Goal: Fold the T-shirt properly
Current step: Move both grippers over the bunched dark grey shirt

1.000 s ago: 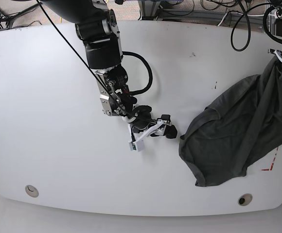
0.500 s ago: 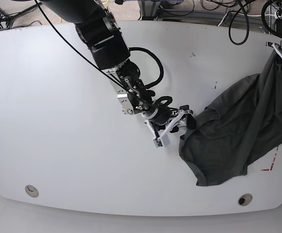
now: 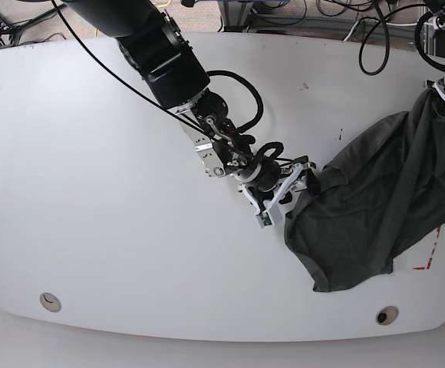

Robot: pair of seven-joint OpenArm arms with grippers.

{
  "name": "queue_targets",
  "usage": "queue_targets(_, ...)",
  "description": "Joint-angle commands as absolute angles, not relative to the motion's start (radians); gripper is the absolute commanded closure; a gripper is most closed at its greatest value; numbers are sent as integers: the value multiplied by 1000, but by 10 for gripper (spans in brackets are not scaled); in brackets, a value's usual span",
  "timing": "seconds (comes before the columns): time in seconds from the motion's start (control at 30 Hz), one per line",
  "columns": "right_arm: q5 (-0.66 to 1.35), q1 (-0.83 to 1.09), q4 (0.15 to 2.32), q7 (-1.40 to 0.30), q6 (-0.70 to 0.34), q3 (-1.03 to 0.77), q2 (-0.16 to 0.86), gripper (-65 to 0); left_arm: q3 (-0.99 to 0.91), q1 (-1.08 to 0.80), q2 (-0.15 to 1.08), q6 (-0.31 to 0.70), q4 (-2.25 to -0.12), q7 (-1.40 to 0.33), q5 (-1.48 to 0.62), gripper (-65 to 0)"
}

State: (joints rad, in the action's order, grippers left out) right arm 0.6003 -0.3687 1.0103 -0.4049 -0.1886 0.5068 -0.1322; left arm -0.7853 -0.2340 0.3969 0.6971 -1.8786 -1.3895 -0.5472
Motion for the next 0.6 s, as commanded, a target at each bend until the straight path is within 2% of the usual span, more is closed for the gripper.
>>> queue_targets(0.0,613,-392,1056,-387,-206,507,-150,-415,-816,-197,443,698,-1897,-1386,-522,-297)
queue_targets(0.07,613,-392,1066,-387,-206,507,-143,-415,-826,-160,444,698,-1899,-1388,-519,-365)
queue_targets(0.13,616,-392,1067,-389,-206,510,-131,-415,-832,-127,464,698,-1902,-1389,-526,-392)
queue_targets(0.3,619,-383,1081,-389,-206,510,-124,-415,-817,-8,486,698,-1905,-1396,-529,-394)
queue_targets(0.47,615,-355,1133,-389,-206,509,-117,-415,-705,108,483,698,-1900,-1396,-524,-394)
queue_targets(0.57,616,-343,1171,-406,-206,509,-87,-415,-615,165,433,698,-1888,-1376,-496,-396)
